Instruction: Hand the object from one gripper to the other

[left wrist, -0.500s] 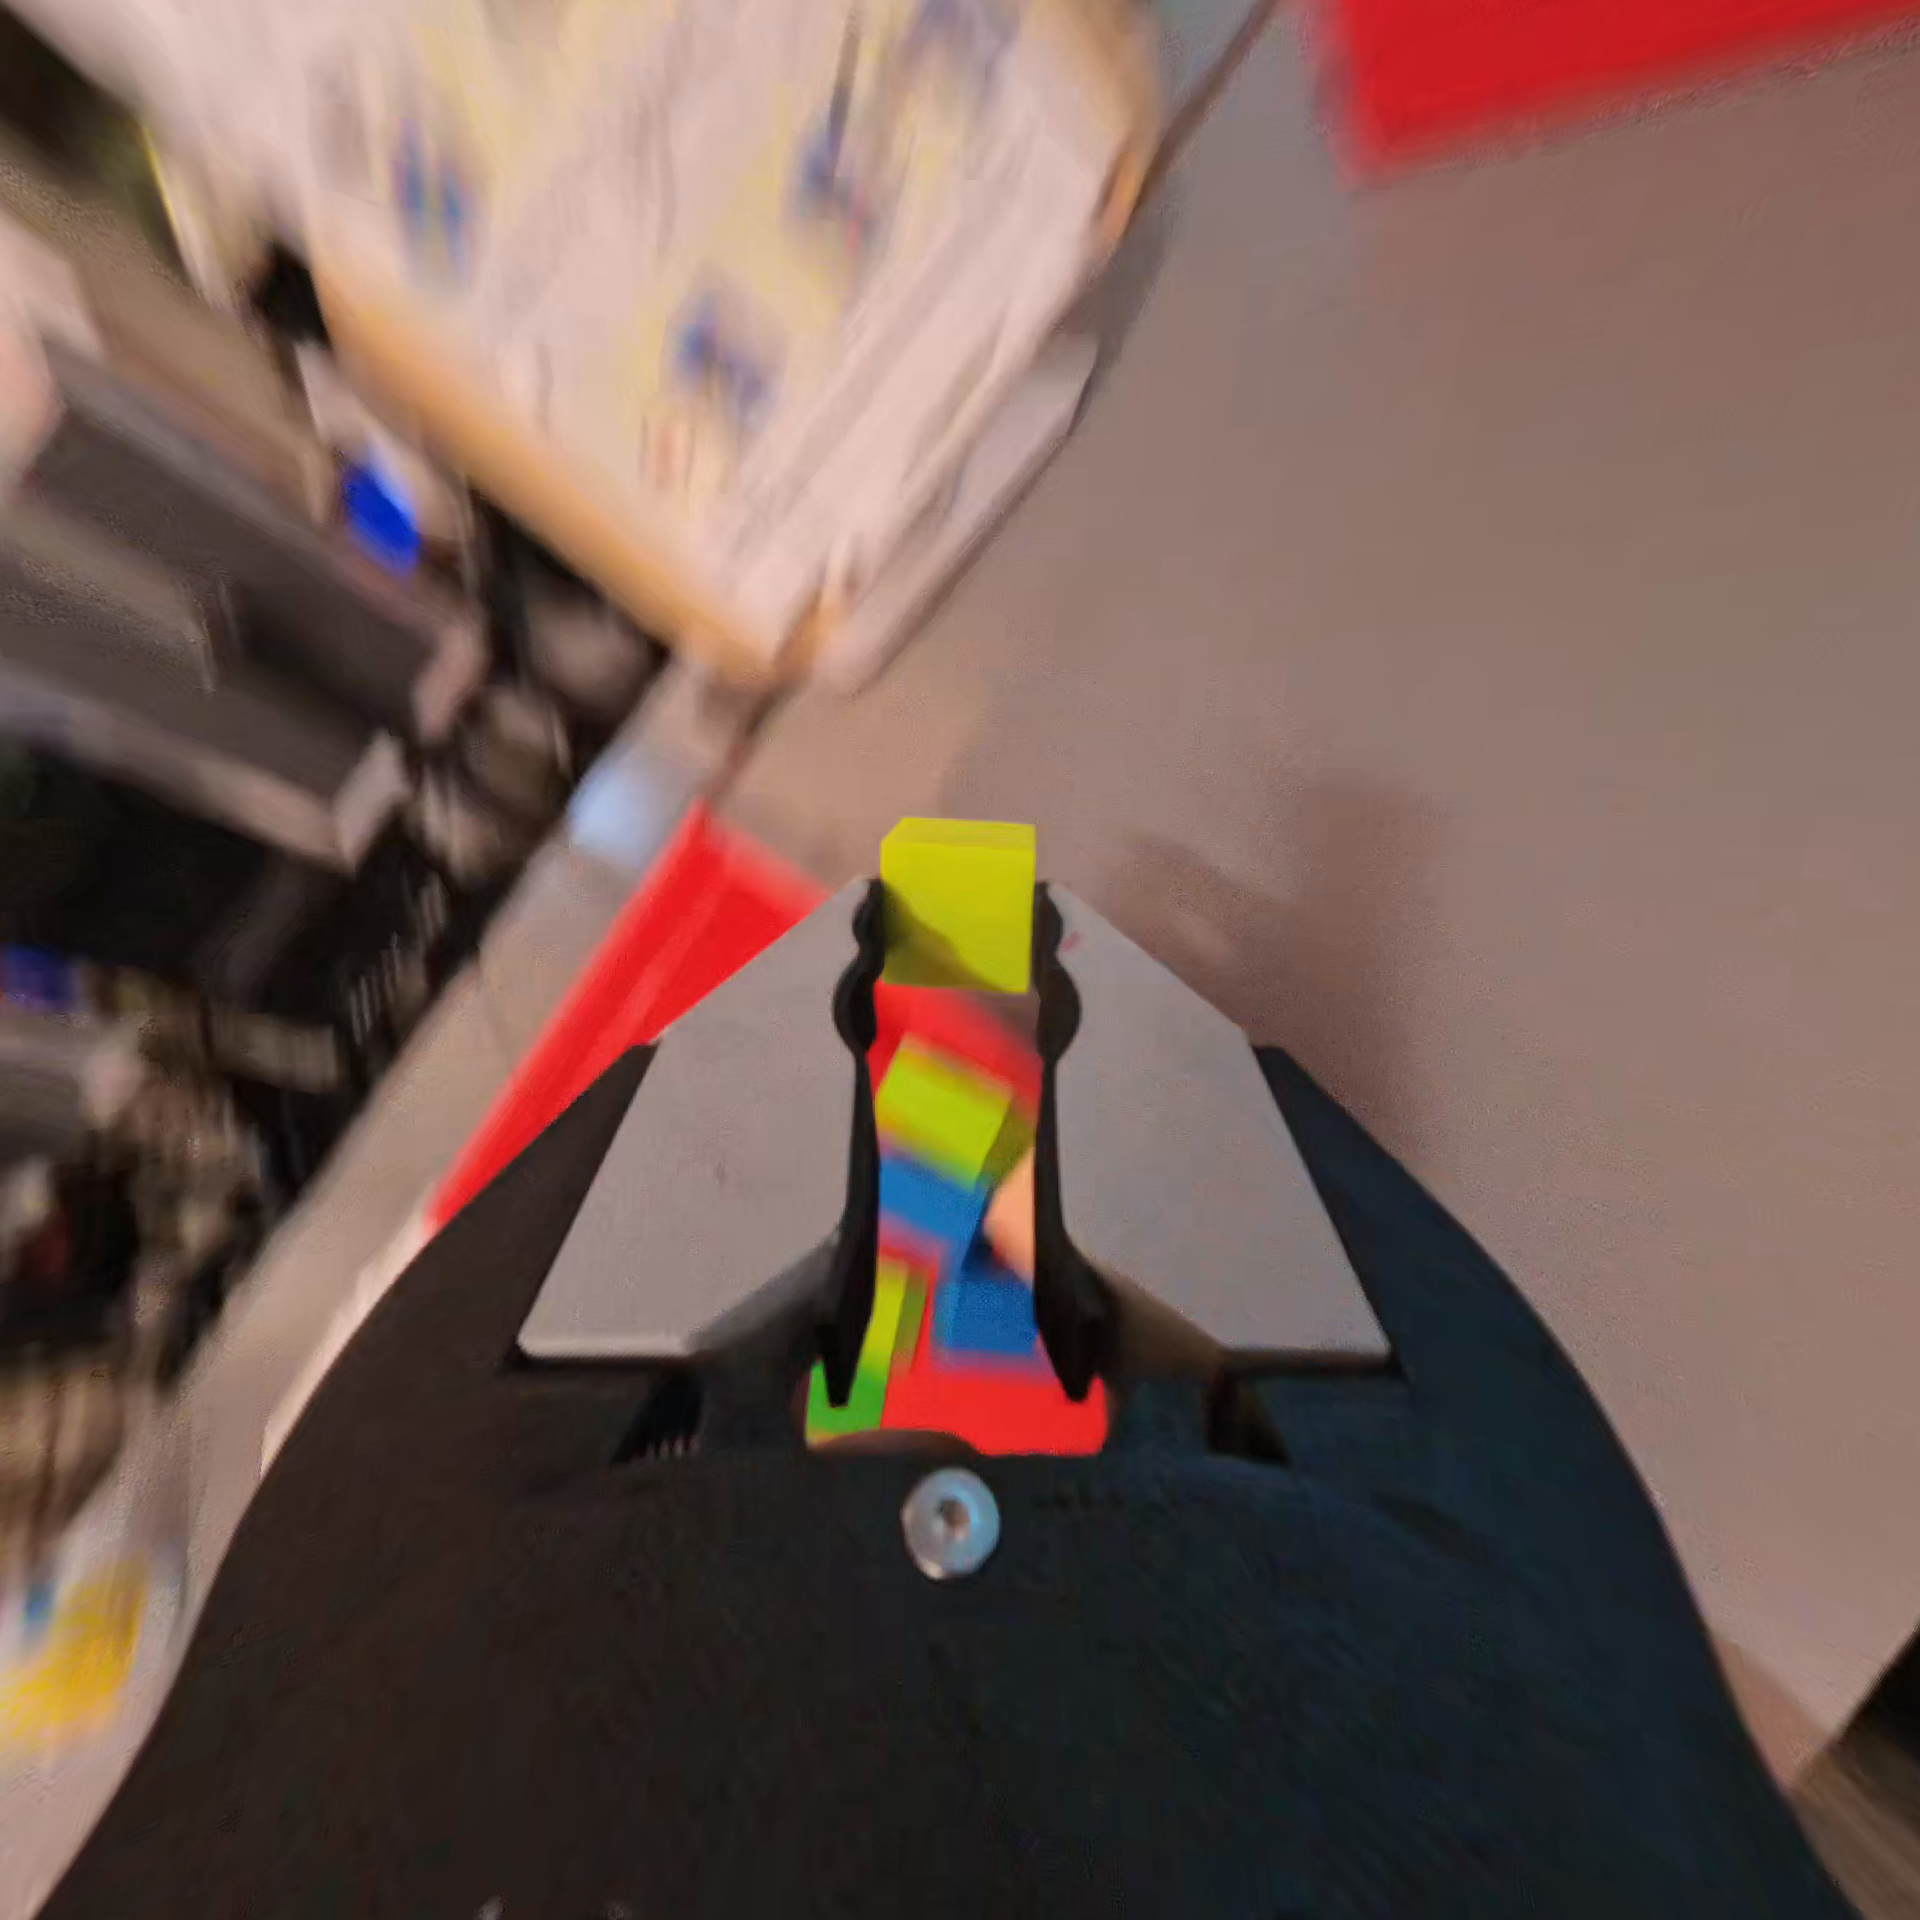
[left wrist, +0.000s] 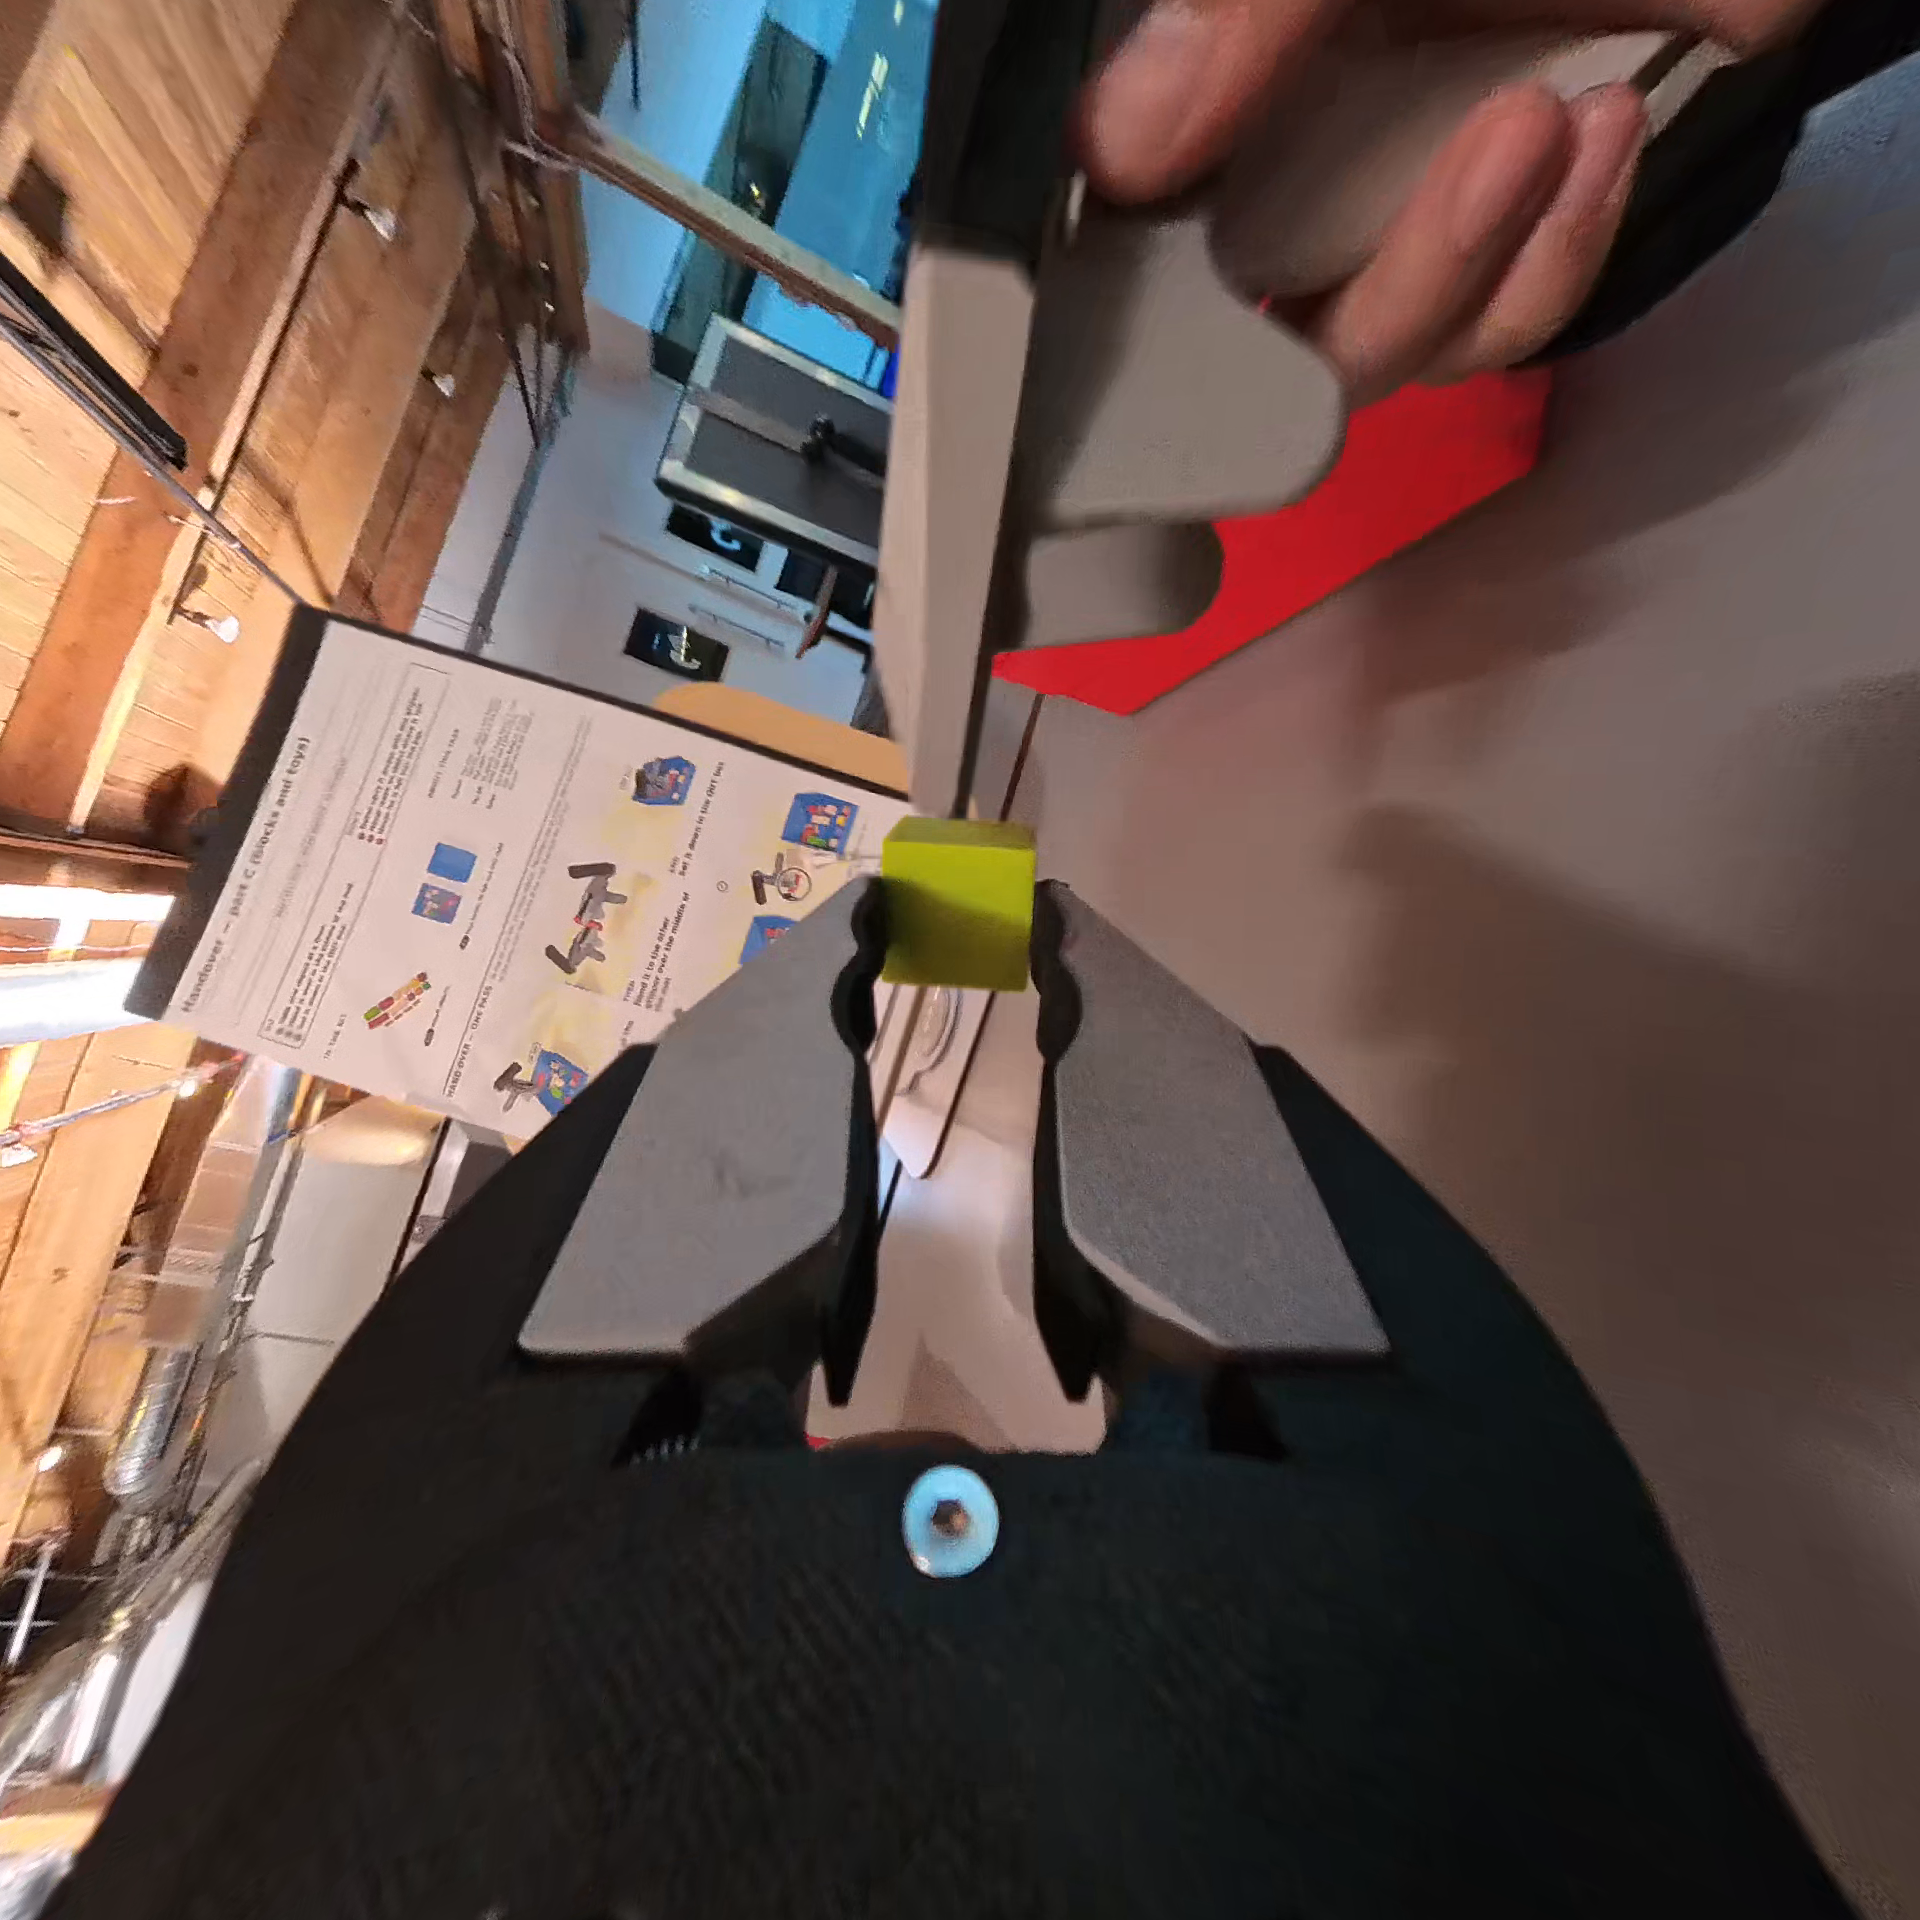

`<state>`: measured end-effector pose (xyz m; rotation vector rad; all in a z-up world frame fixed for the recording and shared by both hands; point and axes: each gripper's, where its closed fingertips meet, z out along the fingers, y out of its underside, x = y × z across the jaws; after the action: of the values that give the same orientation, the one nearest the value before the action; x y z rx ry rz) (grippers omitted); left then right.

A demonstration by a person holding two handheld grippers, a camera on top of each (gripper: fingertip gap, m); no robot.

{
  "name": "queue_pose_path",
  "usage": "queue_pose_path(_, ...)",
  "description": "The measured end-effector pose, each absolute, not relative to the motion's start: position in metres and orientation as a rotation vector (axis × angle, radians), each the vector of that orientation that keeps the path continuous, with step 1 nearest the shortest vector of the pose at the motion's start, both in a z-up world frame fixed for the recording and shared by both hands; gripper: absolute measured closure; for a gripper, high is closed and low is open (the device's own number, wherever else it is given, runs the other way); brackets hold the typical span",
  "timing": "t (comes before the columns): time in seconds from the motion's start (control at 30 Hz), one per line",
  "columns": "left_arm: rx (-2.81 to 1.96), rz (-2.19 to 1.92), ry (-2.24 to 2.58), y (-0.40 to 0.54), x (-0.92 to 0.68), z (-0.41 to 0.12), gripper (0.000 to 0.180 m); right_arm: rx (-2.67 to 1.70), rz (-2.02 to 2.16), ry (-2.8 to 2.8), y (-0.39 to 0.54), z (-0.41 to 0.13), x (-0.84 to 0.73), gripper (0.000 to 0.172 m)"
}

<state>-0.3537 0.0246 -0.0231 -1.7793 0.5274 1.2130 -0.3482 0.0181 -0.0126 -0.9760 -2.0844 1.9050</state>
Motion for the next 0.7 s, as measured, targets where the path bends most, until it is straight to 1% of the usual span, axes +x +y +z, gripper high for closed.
queue_pose_path(0.03,-1.797,1.227,0.534,0.027,-0.354,-0.027,0.157,-0.988,1.869,-2.081,0.019,-0.018,-0.353,0.125)
queue_pose_path(0.13,-1.837,1.288,0.511,0.033,-0.362,-0.032,0.157,-1.028,1.783,-2.121,0.015,-0.036,-0.363,0.124)
queue_pose_path(0.17,-1.849,1.289,0.501,0.035,-0.363,-0.033,0.157,-1.029,1.773,-2.112,0.015,-0.038,-0.366,0.138)
queue_pose_path(0.2,-1.863,1.306,0.477,0.035,-0.367,-0.034,0.157,-1.026,1.784,-2.098,0.014,-0.037,-0.367,0.147)
queue_pose_path(0.27,-1.892,1.283,0.44,0.036,-0.371,-0.039,0.157,-1.035,1.73,-2.097,0.016,-0.042,-0.371,0.147)
queue_pose_path(0.33,-1.936,1.164,0.354,0.034,-0.373,-0.046,0.157,-1.017,1.649,-2.091,0.019,-0.046,-0.375,0.148)
queue_pose_path(0.37,-1.942,1.081,0.285,0.031,-0.374,-0.046,0.154,-1.017,1.624,-2.064,0.024,-0.044,-0.377,0.148)
queue_pose_path(0.43,-1.899,0.892,0.114,0.019,-0.378,-0.035,0.133,-1.025,1.577,-1.99,0.043,-0.036,-0.383,0.148)
queue_pose_path(0.5,-1.847,0.743,-0.079,-0.003,-0.392,-0.021,0.133,-1.067,1.508,-1.882,0.082,-0.023,-0.391,0.148)
queue_pose_path(0.6,-1.821,0.631,-0.336,-0.046,-0.426,-0.015,0.133,-1.221,1.382,-1.597,0.182,-0.002,-0.401,0.148)
queue_pose_path(0.7,-1.772,0.591,-0.46,-0.076,-0.45,-0.009,0.133,-1.386,0.997,-1.395,0.299,-0.016,-0.41,0.148)
